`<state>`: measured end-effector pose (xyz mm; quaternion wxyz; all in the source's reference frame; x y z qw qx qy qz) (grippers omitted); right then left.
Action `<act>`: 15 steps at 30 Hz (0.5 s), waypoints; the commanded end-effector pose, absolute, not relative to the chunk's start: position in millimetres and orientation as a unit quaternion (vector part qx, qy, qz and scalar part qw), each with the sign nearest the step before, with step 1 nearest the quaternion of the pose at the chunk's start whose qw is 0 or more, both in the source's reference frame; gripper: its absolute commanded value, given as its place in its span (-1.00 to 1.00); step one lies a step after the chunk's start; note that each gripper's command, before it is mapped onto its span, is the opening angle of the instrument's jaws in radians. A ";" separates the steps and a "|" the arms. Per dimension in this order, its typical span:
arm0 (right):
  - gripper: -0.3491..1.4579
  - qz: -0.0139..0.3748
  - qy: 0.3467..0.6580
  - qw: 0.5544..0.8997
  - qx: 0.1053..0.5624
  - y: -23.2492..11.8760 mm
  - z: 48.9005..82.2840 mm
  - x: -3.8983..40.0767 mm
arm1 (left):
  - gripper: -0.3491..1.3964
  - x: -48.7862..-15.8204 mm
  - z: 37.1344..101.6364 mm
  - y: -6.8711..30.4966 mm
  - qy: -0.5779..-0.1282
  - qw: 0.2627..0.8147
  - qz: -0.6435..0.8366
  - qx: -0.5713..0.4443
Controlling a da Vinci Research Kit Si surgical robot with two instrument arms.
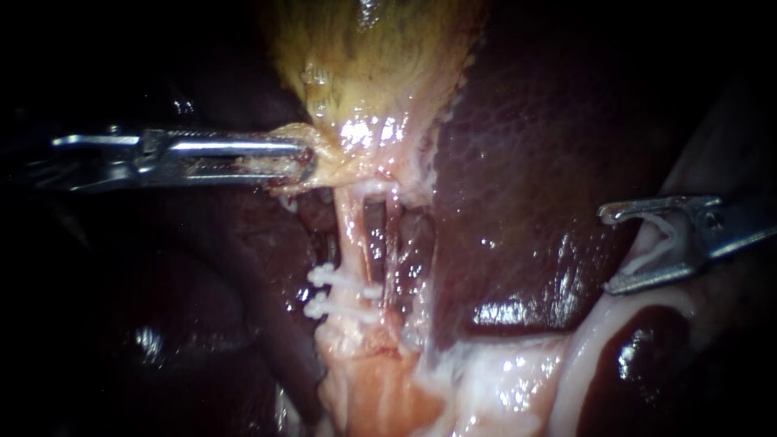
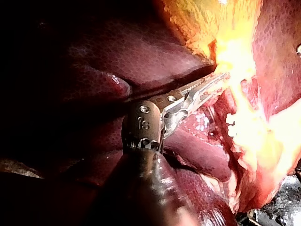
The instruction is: Clipping third clip left tube
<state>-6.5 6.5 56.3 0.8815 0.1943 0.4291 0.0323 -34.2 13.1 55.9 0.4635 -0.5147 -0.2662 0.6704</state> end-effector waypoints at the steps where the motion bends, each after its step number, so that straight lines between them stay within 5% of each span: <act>1: -0.06 0.032 0.429 0.881 0.194 6.5 56.3 -6.5 | -1.00 -33.9 55.6 13.2 -0.268 0.463 0.670 -0.515; 15: -0.06 0.033 0.430 0.881 0.194 6.3 56.1 -6.5 | -1.00 -27.4 49.1 16.6 -0.263 0.478 0.655 -0.522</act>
